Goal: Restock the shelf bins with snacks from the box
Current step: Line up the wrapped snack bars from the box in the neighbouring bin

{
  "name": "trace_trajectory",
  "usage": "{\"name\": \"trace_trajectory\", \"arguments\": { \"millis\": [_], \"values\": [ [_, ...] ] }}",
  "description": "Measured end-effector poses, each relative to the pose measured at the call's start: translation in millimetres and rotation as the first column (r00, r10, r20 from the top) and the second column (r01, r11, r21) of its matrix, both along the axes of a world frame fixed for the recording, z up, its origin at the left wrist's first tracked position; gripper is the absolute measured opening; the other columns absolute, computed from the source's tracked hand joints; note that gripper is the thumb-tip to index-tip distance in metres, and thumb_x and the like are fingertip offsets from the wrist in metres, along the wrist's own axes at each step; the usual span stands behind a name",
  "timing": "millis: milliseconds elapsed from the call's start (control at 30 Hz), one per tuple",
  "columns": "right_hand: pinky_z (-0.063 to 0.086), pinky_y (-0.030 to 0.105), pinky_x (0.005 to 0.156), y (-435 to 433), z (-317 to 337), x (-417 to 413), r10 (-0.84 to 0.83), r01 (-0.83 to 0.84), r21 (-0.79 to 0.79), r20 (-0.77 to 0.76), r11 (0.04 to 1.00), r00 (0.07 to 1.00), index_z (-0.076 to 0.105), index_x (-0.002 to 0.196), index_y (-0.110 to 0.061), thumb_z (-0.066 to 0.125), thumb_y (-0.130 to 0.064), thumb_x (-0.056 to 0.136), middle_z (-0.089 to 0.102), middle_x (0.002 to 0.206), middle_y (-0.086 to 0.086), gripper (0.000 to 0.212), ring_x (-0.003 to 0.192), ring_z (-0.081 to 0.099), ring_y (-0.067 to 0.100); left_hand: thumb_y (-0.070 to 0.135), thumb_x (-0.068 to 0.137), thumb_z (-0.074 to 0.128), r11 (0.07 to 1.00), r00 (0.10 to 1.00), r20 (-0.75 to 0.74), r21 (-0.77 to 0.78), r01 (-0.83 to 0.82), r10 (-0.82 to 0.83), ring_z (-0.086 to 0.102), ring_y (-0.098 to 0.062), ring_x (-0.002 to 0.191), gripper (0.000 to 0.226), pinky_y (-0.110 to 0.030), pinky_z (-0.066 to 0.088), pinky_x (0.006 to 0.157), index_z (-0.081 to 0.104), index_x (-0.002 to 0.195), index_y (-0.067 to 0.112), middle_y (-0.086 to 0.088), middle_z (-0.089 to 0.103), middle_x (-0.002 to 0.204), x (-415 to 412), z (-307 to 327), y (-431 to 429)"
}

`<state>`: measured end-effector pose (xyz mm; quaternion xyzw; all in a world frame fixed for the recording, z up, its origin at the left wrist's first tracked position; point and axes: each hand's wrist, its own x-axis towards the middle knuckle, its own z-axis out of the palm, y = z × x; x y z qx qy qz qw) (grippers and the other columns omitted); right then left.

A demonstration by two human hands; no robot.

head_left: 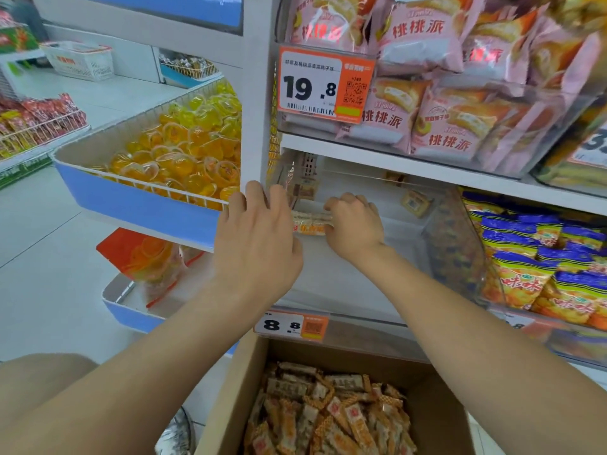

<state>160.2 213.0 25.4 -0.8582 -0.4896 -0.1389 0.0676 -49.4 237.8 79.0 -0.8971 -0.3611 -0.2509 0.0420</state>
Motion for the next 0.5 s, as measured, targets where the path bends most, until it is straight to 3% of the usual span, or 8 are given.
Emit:
{"name": "trace_trajectory", "arguments": {
  "millis": [100,200,267,300,367,400,433,500],
  "values": [
    [0.052,0.041,0.089,-40.2,20.5,-16.9,0.082,-0.072,0.057,-0.191,0.996,0.978,0.069,0.124,-0.018,0.058,-0.021,0.095,0.069,0.117,0.008,0.032,0.110,0.063,0.032,0.023,0.087,0.060,0.988,0.985,0.072,0.027,0.153,-0.155,0.050,-0.031,0.088,0.020,-0.040,0.041,0.068,0.053,0.102,0.013,-0.008,0.054,0.096,-1.8,2.3,-10.3],
    [0.056,0.039,0.088,-92.3,44.5,-45.2,0.198,-0.159,0.151,-0.291,0.976,0.936,0.075,0.116,-0.022,0.055,-0.020,0.094,0.075,0.106,-0.002,0.029,0.102,0.067,0.021,0.028,0.092,0.062,0.929,0.926,0.170,-0.095,0.357,-0.338,0.053,-0.013,0.070,0.007,-0.032,0.032,0.056,0.055,0.093,0.025,0.011,0.054,0.073,-11.9,6.7,-31.2],
    [0.054,0.033,0.080,-129.7,60.2,-68.5,0.273,-0.218,0.202,-0.308,0.955,0.911,0.077,0.104,-0.024,0.056,-0.020,0.092,0.072,0.093,-0.010,0.025,0.088,0.065,0.012,0.026,0.090,0.067,0.800,0.838,0.176,-0.251,0.545,-0.516,0.055,-0.006,0.059,0.010,-0.024,0.034,0.055,0.058,0.087,0.030,0.010,0.055,0.058,-23.1,13.1,-43.9],
    [0.052,0.029,0.074,-149.1,66.8,-80.3,0.295,-0.240,0.205,-0.312,0.949,0.903,0.077,0.097,-0.025,0.056,-0.019,0.090,0.068,0.085,-0.014,0.022,0.080,0.061,0.007,0.023,0.089,0.071,0.680,0.775,0.176,-0.389,0.621,-0.607,0.058,-0.005,0.058,0.012,-0.019,0.037,0.056,0.062,0.085,0.029,0.009,0.059,0.057,-29.0,16.5,-50.1],
    [0.048,0.024,0.067,-188.1,70.8,-98.4,0.298,-0.253,0.167,-0.356,0.953,0.886,0.075,0.089,-0.028,0.058,-0.019,0.087,0.064,0.076,-0.018,0.019,0.071,0.057,0.003,0.021,0.089,0.076,0.407,0.656,0.141,-0.683,0.606,-0.741,0.061,-0.007,0.058,0.009,-0.015,0.045,0.058,0.071,0.084,0.026,0.005,0.066,0.063,-38.2,18.7,-63.1],
    [0.048,0.025,0.065,-206.4,67.5,-104.0,0.292,-0.259,0.135,-0.391,0.956,0.873,0.073,0.087,-0.029,0.059,-0.020,0.086,0.064,0.073,-0.018,0.017,0.070,0.058,0.002,0.023,0.089,0.078,0.336,0.605,0.078,-0.773,0.539,-0.792,0.060,-0.005,0.058,0.006,-0.015,0.046,0.059,0.073,0.085,0.026,0.005,0.068,0.067,-40.0,13.8,-68.1],
    [0.048,0.026,0.064,-223.0,59.9,-107.5,0.282,-0.270,0.088,-0.425,0.959,0.860,0.072,0.087,-0.030,0.059,-0.021,0.086,0.063,0.070,-0.018,0.016,0.069,0.058,0.001,0.027,0.091,0.077,0.327,0.541,-0.028,-0.821,0.467,-0.841,0.060,-0.002,0.059,0.003,-0.014,0.046,0.060,0.074,0.089,0.026,0.006,0.070,0.071,-39.8,6.6,-74.0],
    [0.046,0.027,0.063,-248.0,38.6,-113.4,0.253,-0.328,-0.085,-0.470,0.941,0.846,0.072,0.092,-0.032,0.057,-0.025,0.089,0.060,0.068,-0.019,0.016,0.068,0.056,-0.001,0.039,0.095,0.072,0.427,0.379,-0.296,-0.843,0.328,-0.877,0.061,0.002,0.067,0.014,-0.015,0.047,0.066,0.072,0.104,0.028,0.009,0.072,0.082,-34.6,-17.2,-88.0]
  ]
}}
